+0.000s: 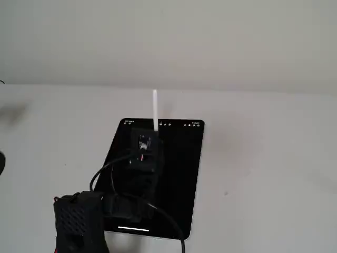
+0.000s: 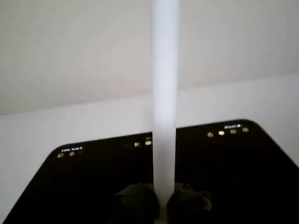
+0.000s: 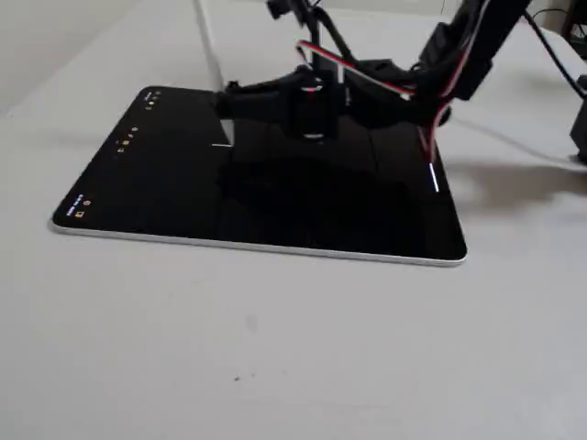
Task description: Draw a line in the middle of the ipad using the apple pencil
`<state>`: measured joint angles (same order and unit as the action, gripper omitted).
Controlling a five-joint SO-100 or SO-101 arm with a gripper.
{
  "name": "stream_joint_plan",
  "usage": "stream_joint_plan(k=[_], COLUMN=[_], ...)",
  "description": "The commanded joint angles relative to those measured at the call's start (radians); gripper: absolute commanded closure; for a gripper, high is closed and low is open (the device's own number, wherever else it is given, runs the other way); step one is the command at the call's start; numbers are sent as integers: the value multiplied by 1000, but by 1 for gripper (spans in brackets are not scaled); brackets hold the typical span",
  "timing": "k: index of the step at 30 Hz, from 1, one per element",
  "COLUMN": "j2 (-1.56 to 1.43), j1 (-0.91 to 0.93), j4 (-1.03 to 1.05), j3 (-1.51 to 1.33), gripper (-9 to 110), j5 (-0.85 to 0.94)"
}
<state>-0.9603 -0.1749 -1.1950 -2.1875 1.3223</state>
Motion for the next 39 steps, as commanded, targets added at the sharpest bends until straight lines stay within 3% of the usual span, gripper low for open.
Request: stream_joint_plan(k=[1,17,39], j2=[-91,-167,-175], j1=[-2,-12,-2], j4=[-54,-232,-265], j3=[-92,-383,-439], gripper=[102,102,102], j5=[6,-6,-17])
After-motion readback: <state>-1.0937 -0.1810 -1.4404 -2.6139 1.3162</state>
